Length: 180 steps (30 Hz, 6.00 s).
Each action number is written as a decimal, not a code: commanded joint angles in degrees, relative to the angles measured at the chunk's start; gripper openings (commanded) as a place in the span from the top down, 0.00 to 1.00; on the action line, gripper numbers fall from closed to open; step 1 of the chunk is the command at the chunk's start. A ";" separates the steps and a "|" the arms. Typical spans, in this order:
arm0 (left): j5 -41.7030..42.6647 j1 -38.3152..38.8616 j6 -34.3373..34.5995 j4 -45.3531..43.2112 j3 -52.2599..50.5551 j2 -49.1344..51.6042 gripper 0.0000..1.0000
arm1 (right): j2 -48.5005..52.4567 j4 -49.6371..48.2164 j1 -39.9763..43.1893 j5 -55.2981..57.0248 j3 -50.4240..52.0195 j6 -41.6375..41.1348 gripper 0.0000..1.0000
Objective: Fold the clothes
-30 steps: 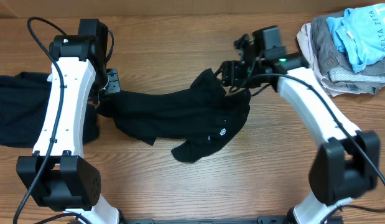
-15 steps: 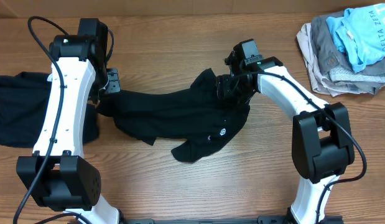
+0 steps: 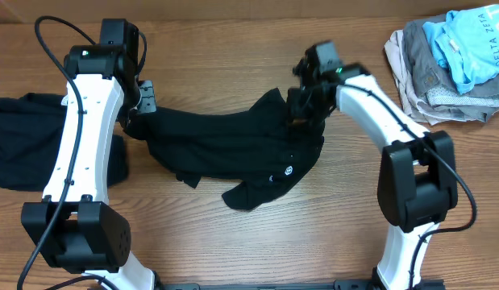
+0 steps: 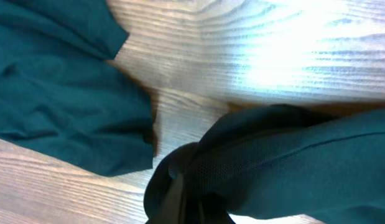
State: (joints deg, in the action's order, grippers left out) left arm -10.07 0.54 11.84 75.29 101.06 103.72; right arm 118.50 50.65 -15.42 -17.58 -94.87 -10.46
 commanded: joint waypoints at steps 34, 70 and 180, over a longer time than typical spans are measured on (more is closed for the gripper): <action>10.10 -0.13 -6.12 8.66 48.94 -8.15 0.96 | -39.26 27.74 24.81 1.03 -33.77 2.86 0.96; 11.15 -0.20 -10.49 11.65 50.12 12.46 0.96 | -15.17 30.34 24.00 -5.42 -41.20 9.29 0.96; 17.16 2.49 -8.74 21.53 49.16 22.05 0.96 | -5.25 46.40 19.98 -4.70 -45.70 10.21 0.96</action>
State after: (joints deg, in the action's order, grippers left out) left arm 8.34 2.68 1.76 96.66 150.56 131.48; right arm 118.39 97.14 4.73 -24.16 -139.81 -0.03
